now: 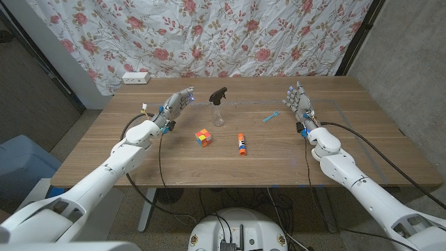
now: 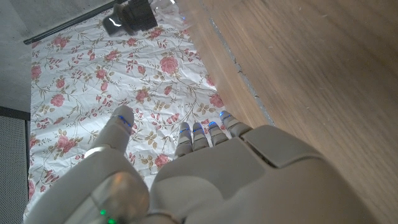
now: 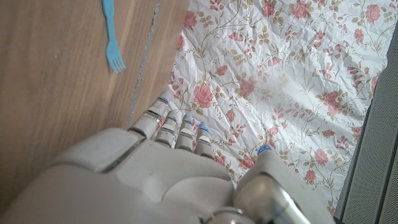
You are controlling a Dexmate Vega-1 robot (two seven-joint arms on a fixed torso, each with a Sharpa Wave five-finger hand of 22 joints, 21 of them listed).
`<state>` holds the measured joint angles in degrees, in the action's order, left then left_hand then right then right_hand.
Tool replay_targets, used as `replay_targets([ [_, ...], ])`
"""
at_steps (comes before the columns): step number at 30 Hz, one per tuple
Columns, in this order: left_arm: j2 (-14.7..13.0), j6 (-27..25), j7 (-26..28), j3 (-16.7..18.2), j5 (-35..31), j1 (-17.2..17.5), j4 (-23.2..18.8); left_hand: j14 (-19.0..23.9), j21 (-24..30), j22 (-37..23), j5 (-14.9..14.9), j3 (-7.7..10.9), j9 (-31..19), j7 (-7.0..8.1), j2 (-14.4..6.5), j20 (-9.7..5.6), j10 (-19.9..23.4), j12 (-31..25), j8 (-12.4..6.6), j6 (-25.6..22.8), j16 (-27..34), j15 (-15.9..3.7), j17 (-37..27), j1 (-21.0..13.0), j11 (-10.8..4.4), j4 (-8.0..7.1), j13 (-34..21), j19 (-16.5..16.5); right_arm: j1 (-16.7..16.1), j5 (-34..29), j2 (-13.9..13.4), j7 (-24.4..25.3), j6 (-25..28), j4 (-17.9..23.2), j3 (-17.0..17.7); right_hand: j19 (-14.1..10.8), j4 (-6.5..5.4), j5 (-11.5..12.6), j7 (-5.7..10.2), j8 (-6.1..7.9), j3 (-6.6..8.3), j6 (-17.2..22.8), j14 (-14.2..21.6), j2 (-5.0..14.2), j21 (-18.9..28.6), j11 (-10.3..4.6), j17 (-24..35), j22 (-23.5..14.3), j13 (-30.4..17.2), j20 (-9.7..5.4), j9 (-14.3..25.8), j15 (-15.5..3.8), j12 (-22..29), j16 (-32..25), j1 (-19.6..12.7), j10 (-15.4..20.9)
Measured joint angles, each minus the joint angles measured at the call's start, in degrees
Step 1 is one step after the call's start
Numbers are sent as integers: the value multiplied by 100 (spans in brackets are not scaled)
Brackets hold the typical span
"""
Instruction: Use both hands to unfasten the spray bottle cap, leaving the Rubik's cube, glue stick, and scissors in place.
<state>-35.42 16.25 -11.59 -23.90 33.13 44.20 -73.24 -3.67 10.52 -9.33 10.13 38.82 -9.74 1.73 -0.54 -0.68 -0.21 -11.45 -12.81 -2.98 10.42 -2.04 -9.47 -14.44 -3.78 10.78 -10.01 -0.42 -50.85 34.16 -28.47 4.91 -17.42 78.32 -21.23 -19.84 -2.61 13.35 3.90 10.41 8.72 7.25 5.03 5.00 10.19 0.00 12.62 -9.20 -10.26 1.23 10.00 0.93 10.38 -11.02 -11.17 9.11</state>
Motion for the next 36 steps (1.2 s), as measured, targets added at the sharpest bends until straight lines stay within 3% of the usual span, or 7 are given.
replay_targets([
  [4, -28, 25, -157, -21, -6, -42, 37, 0, 0, 0, 0, 0, 0, -60, 30, 40, -46, 23, 3, 64, 0, 0, 0, -92, 18, 0, 0, -40, -2, 0, 13, 2, -2, 0, 1, 0, 0, 0, 0, 0, 0, 0, 0, 38, 0, 0, -11, 0, 0, 0, 0, 0, 0, 0, 38, 0],
  [15, -110, 65, -586, -71, -16, -136, 133, -166, -36, 0, 27, 74, 0, 3, 144, 49, -230, 87, 95, 210, -28, -1, 0, -399, -95, 23, 0, -199, 7, 0, 23, 0, -18, -5, -9, 0, 0, 0, 0, 0, 0, 0, 0, 38, 0, 0, -11, 0, 0, 0, 0, 0, 0, -23, 38, 0],
  [28, -202, 201, -1132, -261, -144, -415, 470, -246, -49, -1, 27, 132, 1, -30, 226, 80, -341, 108, 128, 403, -49, 53, 1, -619, -31, 14, 1, -267, -26, -23, 12, 64, 17, 65, -10, 0, 0, 19, 0, 0, 0, 0, 0, 67, 0, 21, -10, 1, 1, 0, -1, 0, -1, -23, 68, -21],
  [33, -186, 245, -1339, -293, -234, -482, 546, -546, -58, -1, 27, 216, 1, -42, 359, 71, -642, 129, 180, 662, -49, 115, 1, -875, 1, 7, 1, -590, -49, -25, 6, 107, 45, 102, -9, 1, -1, 22, 0, 0, 1, 0, 0, 68, 0, 21, -10, 1, 1, 1, -1, 0, -1, -23, 69, -21],
  [34, -169, 251, -1416, -412, -279, -675, 723, -588, -58, -1, 27, 216, 1, -51, 360, 73, -709, 129, 179, 714, -49, 135, 1, -950, 12, 7, 1, -647, -55, -26, 6, 112, 45, 111, -7, 4, -18, 22, 0, 0, 17, 0, 0, 104, 0, 21, -10, 1, 1, 3, -1, 0, -1, -23, 104, -21],
  [36, -169, 252, -1489, -434, -321, -707, 750, -617, -78, -1, 27, 240, 1, -70, 431, 71, -837, 152, 201, 856, -49, 163, 1, -1022, 53, -4, 1, -776, -67, -26, 6, 118, 46, 122, -5, 22, -25, 22, 0, 0, 24, 0, -23, 113, 0, 21, -10, 1, 1, 22, -1, 22, -1, -23, 113, -21],
])
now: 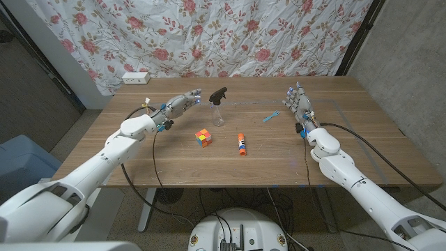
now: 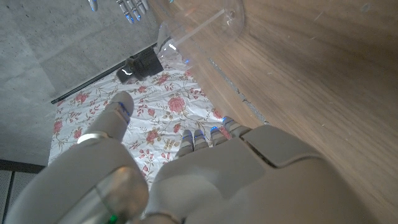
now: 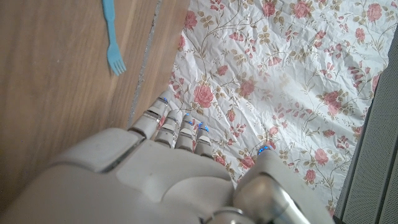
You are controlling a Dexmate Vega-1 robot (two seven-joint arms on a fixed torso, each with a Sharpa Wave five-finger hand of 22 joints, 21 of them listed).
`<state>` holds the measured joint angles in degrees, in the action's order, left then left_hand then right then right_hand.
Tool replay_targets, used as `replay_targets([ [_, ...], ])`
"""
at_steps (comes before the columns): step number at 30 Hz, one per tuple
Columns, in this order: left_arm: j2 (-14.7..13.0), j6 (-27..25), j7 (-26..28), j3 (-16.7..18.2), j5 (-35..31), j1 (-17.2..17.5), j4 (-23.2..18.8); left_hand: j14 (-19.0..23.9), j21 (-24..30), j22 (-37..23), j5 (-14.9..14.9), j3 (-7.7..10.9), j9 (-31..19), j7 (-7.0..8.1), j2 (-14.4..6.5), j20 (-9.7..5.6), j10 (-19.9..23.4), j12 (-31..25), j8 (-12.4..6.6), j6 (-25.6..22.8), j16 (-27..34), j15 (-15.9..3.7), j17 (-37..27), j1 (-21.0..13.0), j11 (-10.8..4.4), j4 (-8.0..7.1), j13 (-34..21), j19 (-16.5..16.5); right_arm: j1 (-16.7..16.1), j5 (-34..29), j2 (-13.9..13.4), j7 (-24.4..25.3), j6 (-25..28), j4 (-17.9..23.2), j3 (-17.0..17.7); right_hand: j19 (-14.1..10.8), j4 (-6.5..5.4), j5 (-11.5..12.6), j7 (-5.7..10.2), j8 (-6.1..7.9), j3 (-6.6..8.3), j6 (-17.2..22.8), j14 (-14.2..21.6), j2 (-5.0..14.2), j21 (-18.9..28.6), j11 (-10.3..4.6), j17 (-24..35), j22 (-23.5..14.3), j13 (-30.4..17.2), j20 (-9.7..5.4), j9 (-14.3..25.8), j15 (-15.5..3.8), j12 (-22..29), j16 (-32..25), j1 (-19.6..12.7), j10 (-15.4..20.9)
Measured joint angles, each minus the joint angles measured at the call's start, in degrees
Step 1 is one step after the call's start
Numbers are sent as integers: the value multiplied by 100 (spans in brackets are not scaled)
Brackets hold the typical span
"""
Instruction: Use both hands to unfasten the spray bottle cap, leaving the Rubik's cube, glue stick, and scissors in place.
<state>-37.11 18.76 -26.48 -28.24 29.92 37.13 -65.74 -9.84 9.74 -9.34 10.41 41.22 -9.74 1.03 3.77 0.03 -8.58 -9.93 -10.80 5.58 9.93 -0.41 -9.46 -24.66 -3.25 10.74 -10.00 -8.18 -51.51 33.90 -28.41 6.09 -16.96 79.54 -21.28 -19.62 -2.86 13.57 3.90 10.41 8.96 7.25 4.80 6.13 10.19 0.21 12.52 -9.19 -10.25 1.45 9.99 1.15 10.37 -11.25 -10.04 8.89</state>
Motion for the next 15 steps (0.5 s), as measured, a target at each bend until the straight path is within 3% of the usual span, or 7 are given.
replay_targets([
  [5, -5, -3, -249, -161, -141, -240, 182, 2, 0, 0, 0, 47, -29, -54, 124, 8, -138, 0, 22, 380, -39, 145, -5, -272, 83, -14, 0, -143, -35, -1, 1, 52, 4, 43, 13, 0, 0, 0, 0, 0, 0, 0, -20, 1, 0, 0, 0, 0, 0, 0, 0, 20, 0, 0, 1, 0],
  [15, -40, -96, -619, -380, -356, -510, 348, 2, 0, -13, 0, 70, -28, -73, 225, 38, -119, 0, 43, 416, -39, 268, -29, -493, 228, -37, 0, -174, -113, -23, 6, 138, 4, 142, 25, 0, -48, 0, 0, 0, -1, 0, -19, 14, 0, 0, 0, -29, 0, 0, 0, 19, 0, -22, 91, 0],
])
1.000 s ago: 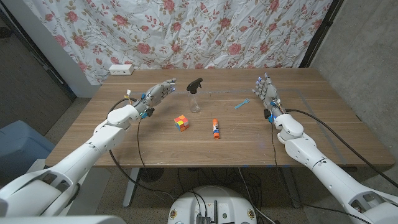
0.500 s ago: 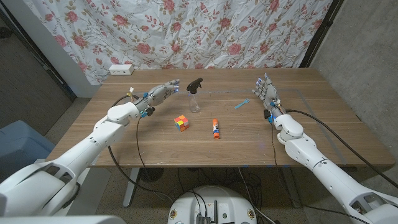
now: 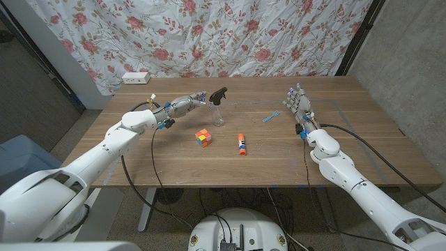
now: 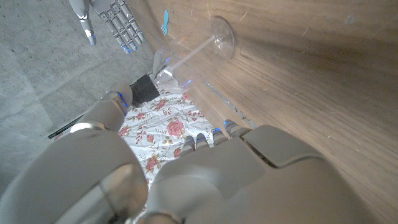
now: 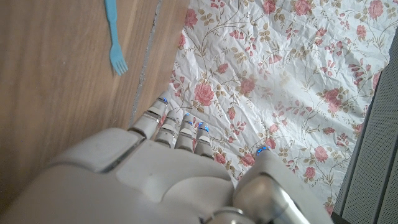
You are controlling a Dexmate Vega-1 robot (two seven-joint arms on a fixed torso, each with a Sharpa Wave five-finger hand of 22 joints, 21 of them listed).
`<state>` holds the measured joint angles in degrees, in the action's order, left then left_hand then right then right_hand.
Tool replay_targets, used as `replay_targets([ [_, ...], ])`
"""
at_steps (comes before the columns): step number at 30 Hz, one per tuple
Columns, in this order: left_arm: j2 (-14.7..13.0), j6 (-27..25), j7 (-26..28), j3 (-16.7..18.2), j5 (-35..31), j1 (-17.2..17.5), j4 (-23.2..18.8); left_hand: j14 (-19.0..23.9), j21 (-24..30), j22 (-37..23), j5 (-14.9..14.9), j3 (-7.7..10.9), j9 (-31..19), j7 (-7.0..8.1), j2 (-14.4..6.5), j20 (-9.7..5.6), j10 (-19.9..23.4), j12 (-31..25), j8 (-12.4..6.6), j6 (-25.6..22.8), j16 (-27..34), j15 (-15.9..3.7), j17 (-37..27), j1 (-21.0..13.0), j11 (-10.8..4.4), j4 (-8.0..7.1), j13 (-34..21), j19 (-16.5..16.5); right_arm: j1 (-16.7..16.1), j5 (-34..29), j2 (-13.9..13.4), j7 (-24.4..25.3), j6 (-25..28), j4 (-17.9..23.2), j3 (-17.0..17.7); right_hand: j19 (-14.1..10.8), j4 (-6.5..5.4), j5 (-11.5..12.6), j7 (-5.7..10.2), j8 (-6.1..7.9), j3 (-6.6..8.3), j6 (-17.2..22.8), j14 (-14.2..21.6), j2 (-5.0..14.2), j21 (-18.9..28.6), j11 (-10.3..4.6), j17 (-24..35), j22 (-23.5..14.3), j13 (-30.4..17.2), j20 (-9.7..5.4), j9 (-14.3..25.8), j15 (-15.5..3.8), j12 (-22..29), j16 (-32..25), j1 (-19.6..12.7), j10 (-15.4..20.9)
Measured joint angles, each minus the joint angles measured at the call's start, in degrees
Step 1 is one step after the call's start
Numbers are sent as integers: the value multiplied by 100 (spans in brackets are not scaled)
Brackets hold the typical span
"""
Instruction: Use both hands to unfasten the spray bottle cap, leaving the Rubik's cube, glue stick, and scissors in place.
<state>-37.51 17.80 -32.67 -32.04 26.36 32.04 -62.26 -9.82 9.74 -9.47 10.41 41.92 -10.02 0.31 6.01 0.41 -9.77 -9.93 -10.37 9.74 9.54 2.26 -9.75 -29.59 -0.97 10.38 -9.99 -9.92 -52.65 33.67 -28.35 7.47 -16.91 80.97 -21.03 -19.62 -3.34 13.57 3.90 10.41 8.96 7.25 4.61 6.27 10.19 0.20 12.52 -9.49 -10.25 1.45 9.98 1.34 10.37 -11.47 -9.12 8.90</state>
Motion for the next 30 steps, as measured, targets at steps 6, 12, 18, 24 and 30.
replay_targets([
  [6, -2, -14, -127, -121, -132, -112, 65, 1, -21, -1, 0, 0, 0, 0, 42, 22, -5, 0, 0, 0, 0, 61, 0, -42, 52, 0, 0, 22, -58, -14, -13, 54, 0, 77, 14, 0, 0, 0, 0, 0, 0, 0, 0, 0, 0, 0, 0, 0, 0, 0, 0, 0, 0, 0, 0, 0],
  [12, 14, 1, -143, -204, -271, -160, 102, 1, -21, -1, 0, 0, 0, 0, 68, 52, 2, 0, 0, 0, 0, 61, 1, -68, 58, 0, 0, -9, -105, -29, -31, 83, 0, 140, 21, 1, 0, 23, 0, 0, 0, 0, 0, 30, 0, 0, 0, 1, 0, 1, 0, 0, 0, 0, 29, 0],
  [18, 53, 53, -109, -273, -372, -173, 119, 1, -17, -1, 0, 0, 1, 46, 91, 83, 2, -41, -56, 16, 45, 61, 1, -91, 58, 0, 0, 22, -173, -36, -52, 112, -9, 213, 39, 41, 0, 23, 0, 0, 0, 0, 0, 30, 0, 0, 1, 1, 0, 41, 0, 0, 0, 0, 29, 0],
  [24, 106, 147, 64, -320, -498, -147, 120, -5, 25, -1, 0, 0, 1, 53, 113, 82, 2, -95, -177, 9, 91, 13, 1, -113, 58, 0, 0, 22, -246, -36, -74, 118, -51, 274, 67, 40, 1, 23, 0, 0, 0, 0, 0, -46, 0, 0, 1, 1, 0, 40, 0, 0, 0, 0, 105, 0],
  [30, 163, 224, 236, -356, -607, -99, 121, 0, 70, 0, 22, 0, 1, 53, 166, 82, -19, -134, -221, 8, 133, -44, 1, -166, 36, 0, 0, 22, -332, -36, -110, 130, -95, 348, 104, 40, 1, 23, 0, 0, 0, 0, 0, -46, 0, 0, 1, 15, 0, 40, 0, 0, 0, 0, 105, 0],
])
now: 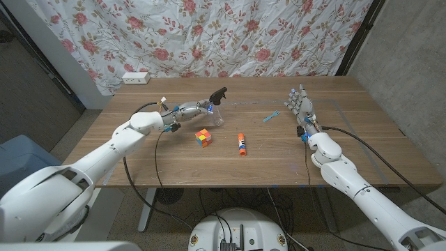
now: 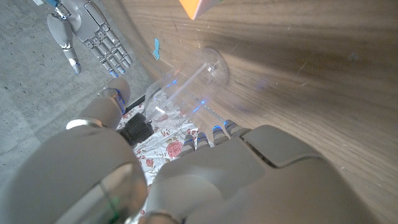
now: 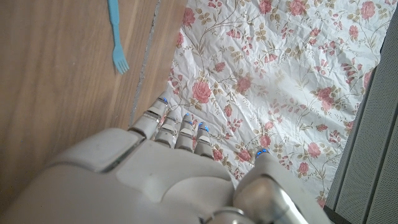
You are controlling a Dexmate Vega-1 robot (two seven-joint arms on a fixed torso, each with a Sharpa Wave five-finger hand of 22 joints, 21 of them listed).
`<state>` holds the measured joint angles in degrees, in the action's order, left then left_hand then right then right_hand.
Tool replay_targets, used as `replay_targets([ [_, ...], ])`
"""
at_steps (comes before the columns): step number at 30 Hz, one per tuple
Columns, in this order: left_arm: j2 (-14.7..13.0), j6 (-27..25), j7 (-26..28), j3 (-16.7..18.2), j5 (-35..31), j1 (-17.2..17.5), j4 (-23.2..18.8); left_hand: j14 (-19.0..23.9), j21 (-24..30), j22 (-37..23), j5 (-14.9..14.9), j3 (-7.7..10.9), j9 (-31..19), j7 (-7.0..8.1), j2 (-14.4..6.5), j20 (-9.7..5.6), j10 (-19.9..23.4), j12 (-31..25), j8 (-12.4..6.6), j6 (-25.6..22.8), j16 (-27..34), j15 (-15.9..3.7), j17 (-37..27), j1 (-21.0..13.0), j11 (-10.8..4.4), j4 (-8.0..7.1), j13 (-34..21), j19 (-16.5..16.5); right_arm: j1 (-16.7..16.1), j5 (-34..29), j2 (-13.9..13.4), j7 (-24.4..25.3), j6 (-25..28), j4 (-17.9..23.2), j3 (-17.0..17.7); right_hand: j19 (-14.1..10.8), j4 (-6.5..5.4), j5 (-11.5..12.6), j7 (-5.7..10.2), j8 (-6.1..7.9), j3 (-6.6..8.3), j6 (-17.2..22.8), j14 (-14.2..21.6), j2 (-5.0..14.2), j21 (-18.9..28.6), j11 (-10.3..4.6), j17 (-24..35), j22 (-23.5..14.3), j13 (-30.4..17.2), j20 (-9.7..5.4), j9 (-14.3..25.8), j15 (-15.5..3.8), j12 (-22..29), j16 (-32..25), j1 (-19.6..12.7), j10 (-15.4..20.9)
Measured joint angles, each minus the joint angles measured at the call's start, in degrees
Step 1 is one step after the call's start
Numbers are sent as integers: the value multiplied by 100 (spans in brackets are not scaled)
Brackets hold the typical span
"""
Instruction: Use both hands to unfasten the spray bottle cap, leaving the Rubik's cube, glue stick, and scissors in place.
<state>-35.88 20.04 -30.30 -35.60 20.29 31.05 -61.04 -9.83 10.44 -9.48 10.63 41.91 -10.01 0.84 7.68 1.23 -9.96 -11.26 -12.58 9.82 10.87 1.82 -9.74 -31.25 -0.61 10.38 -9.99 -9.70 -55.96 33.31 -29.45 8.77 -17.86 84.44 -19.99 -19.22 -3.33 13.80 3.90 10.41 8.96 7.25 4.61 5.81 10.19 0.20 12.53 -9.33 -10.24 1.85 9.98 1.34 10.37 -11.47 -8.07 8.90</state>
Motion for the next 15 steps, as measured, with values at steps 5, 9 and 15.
replay_targets([
  [5, 55, 76, 148, -21, -80, 16, 41, 0, 45, 0, 0, -17, 0, 0, 30, -21, 1, -58, -78, 0, 28, -82, 0, -75, -83, 17, 0, -21, -74, 10, -30, 5, -25, 57, 32, 0, -18, 0, 0, 0, 18, 0, 0, 0, 0, 0, 0, 1, 0, 0, 0, 0, 0, 0, 0, 0],
  [9, 123, 158, 253, -39, -147, 17, 120, 0, 45, 11, 44, -17, 0, 0, 72, -74, 12, -66, -122, 0, 40, -143, 0, -141, -135, 17, 0, -31, -138, 22, -56, 6, -39, 111, 59, 0, -24, 0, 0, 0, 24, 0, 0, 0, 0, 0, 0, 1, 0, 0, 0, 0, 0, 0, 0, 0],
  [15, 271, 254, 402, -106, -257, -32, 323, 0, 45, 15, 44, -17, 0, 41, 83, -73, 11, -66, -129, -42, 40, -205, 1, -173, -136, 17, 0, -30, -227, 60, -91, 22, -65, 170, 103, 0, -24, 0, 0, 0, 24, 0, 0, 0, 0, 0, 0, 0, 0, 0, 0, 0, 0, 0, 0, 0],
])
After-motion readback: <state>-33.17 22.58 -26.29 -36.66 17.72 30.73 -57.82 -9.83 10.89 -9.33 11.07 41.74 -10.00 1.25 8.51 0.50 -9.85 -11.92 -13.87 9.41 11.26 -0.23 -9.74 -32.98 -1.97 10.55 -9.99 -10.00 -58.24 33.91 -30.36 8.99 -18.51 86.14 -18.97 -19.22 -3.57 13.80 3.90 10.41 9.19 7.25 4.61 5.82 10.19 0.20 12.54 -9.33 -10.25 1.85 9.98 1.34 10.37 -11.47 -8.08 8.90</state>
